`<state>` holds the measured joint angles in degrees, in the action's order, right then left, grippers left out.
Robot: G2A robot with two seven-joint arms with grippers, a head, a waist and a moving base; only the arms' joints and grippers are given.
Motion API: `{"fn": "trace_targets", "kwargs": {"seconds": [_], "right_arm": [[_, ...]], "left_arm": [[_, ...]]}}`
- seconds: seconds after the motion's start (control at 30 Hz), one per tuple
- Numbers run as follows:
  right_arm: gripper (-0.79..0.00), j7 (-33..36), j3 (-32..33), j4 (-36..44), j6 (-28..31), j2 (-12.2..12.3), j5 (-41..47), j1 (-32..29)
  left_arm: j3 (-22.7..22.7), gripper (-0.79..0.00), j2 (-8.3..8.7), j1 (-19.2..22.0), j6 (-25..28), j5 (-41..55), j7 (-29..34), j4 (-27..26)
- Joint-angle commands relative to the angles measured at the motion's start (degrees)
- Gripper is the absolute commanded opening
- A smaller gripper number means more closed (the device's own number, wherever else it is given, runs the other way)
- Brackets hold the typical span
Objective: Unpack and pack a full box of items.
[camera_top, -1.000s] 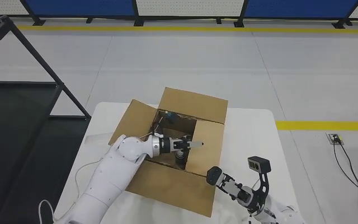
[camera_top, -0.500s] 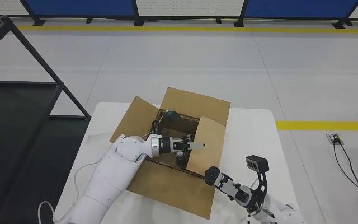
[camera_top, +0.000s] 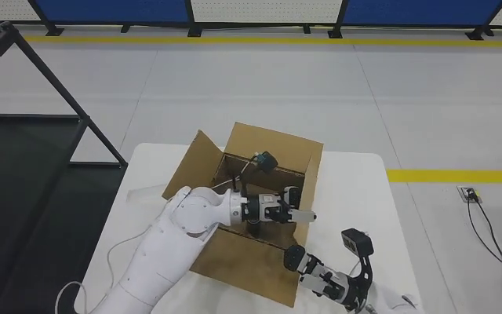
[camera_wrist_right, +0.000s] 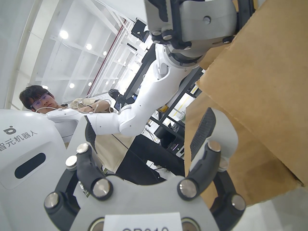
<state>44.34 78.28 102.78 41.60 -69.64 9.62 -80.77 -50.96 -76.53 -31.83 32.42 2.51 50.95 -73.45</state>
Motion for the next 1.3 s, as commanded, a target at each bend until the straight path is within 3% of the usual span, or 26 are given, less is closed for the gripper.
{"fn": "trace_targets", "kwargs": {"seconds": [0.0, 0.4, 0.7, 1.0, 1.27], "right_arm": [[0.000, -2.71, -0.03, 0.27, 0.29, -0.08, -1.32, -0.54], [0.000, -14.59, -0.19, 1.56, 6.73, -0.38, -7.60, -5.11], [0.000, -25.96, 2.20, 2.97, 3.76, -0.76, -12.81, -8.67], [0.000, -33.82, 3.52, 3.12, -5.55, -1.23, -14.24, -7.35], [0.000, -37.54, 3.83, 0.47, -14.90, -1.62, -13.49, -4.17]], "left_arm": [[0.95, 0.000, -0.30, 0.13, -1.04, -0.81, -0.93, -1.10], [6.70, 0.000, -3.03, 4.34, -2.03, -1.29, -4.28, 2.64], [7.08, 0.000, -3.95, 5.94, -0.95, -0.47, -4.59, 5.27], [0.09, 0.000, -1.70, 1.68, 0.78, -5.48, -7.38, 0.00], [-13.28, 0.000, 2.18, -9.62, 0.35, -14.34, -12.66, -12.09]]}}
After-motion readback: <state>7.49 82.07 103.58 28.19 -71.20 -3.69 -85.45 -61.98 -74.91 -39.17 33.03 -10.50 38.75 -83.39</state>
